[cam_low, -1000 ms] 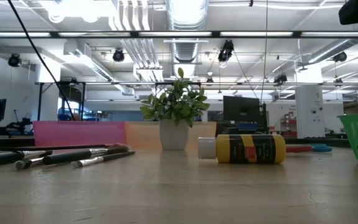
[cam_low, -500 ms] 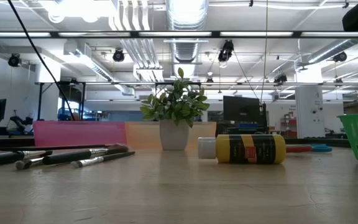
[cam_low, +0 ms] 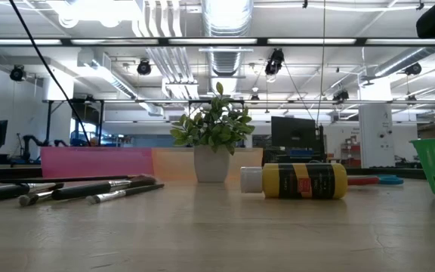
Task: Pick & Place Paint Supplies
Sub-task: Put the blue paint bottle into the green bin, then adjust the green bin on the table
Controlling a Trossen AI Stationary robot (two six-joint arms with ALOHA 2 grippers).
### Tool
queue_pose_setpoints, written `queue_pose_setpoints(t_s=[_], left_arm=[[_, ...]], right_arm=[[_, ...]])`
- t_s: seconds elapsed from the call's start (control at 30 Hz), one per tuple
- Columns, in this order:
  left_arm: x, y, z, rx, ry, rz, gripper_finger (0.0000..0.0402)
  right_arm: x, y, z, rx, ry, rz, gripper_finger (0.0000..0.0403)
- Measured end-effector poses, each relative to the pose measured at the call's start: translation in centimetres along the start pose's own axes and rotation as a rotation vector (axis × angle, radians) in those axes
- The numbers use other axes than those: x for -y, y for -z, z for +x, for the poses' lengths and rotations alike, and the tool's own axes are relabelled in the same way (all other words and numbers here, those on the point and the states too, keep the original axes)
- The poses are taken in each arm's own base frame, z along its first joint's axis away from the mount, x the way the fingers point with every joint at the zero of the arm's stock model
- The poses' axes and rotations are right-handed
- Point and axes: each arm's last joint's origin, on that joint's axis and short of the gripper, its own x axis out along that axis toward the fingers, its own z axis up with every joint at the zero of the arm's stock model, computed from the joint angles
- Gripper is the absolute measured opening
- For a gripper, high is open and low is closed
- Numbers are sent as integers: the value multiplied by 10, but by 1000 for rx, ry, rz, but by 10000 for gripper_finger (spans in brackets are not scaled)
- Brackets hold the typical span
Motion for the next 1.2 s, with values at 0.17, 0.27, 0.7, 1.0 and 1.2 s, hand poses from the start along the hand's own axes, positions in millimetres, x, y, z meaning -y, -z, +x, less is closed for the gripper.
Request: queue_pose_setpoints(t_s=[0.17,0.27,0.7,1.0,1.2], left_arm=[[0,0,0,0,0,0,287],[0,0,0,0,0,0,287],[0,0,0,0,0,1,287],[0,-1,0,7,-3,4,287],[0,-1,0,7,-3,4,287]], right_arm=[[2,1,-5,35,7,-2,212],[6,4,-13,80,11,4,213],[17,5,-36,315,65,-34,214],[41,-28,-29,320,85,-78,192],[59,-43,-21,276,17,-99,89]])
